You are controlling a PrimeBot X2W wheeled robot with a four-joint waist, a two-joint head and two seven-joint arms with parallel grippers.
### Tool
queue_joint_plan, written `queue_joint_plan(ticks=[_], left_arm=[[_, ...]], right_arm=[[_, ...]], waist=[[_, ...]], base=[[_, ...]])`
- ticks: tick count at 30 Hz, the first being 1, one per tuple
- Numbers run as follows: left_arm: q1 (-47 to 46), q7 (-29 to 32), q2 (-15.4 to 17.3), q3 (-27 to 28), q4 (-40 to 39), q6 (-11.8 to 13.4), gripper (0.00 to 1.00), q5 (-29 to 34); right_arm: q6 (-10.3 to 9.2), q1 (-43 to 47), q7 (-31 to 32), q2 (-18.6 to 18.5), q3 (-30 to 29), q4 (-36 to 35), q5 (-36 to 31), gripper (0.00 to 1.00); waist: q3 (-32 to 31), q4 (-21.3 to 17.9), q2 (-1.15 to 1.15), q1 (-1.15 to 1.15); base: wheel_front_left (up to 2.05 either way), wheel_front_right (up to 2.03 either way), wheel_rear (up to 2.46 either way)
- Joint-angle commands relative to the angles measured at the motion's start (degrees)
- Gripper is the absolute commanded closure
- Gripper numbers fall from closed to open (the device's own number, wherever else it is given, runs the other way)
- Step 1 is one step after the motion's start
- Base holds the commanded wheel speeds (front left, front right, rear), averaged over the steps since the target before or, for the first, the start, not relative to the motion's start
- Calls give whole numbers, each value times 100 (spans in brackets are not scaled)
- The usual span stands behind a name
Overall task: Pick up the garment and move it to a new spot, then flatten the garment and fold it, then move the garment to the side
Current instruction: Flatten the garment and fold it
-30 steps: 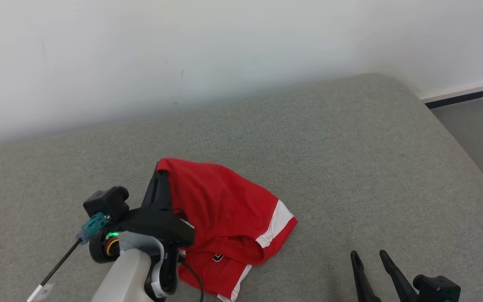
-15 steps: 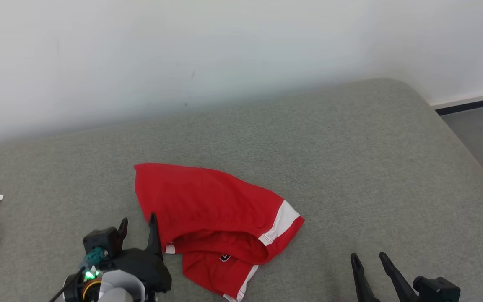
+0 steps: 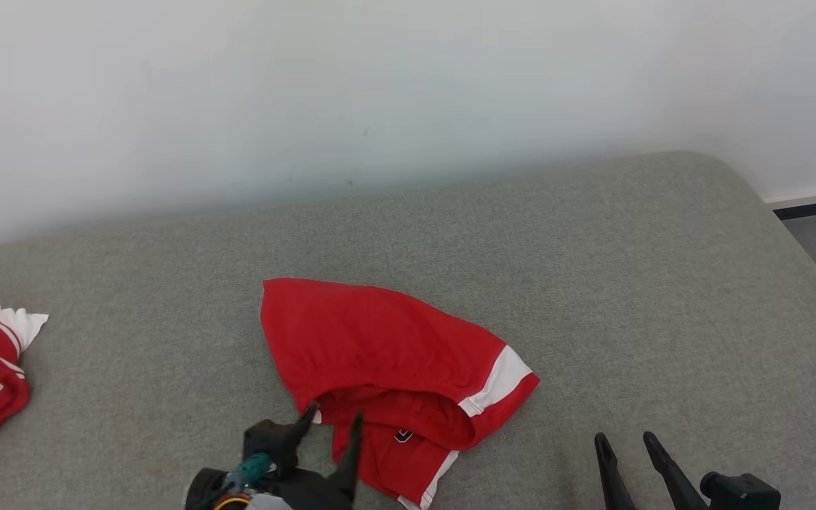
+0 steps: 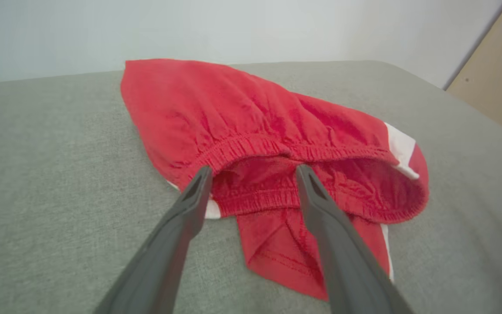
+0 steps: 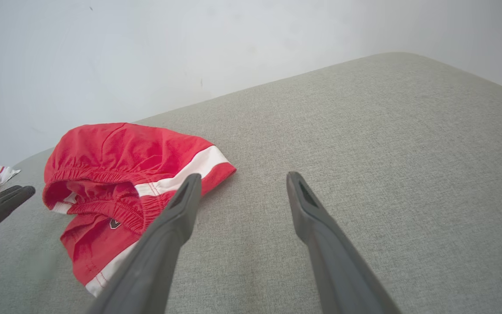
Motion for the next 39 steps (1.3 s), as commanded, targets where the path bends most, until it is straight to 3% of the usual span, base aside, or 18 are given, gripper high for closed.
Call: queue_joint_plan(ticks=[1, 4, 13, 28, 29, 30, 31, 39], left_arm=[[28, 145, -39, -155, -10, -119, 0, -42], [-15, 370, -80, -425, -24, -241, 0, -172], [-244, 572, -104, -1113, -31, -300, 0, -483], [-744, 845, -104, -1721, 484, 15, 0, -1196], [-762, 837, -105, -1745, 516, 34, 34, -1236], [-762, 837, -105, -1745, 516, 34, 34, -1236], [-795, 868, -104, -1798, 593, 22, 100, -1332], [-1366, 186, -106, -1669, 355, 66, 100, -1817]], right_arm=[[8, 19, -4, -3, 23, -5, 27, 0], [8, -6, -37, -4, 47, 0, 64, 0], [8, -96, -97, -3, 53, 53, 97, 0], [8, -213, -250, -2, 76, 129, 183, 0], [8, -214, -258, -3, 82, 141, 192, 0], [8, -214, -258, -3, 82, 141, 192, 0], [8, -222, -276, -2, 91, 162, 206, 0], [8, -285, -323, -2, 49, 230, 202, 0]], waist=[[3, -26, 0, 0], [38, -154, 0, 0], [220, -723, 0, 0], [585, -1333, 0, 0], [593, -1341, 0, 0], [593, -1341, 0, 0], [607, -1352, 0, 0], [617, -1254, 0, 0]], base=[[0, 0, 0], [0, 0, 0], [0, 0, 0], [0, 0, 0], [0, 0, 0], [0, 0, 0], [0, 0, 0], [0, 0, 0]])
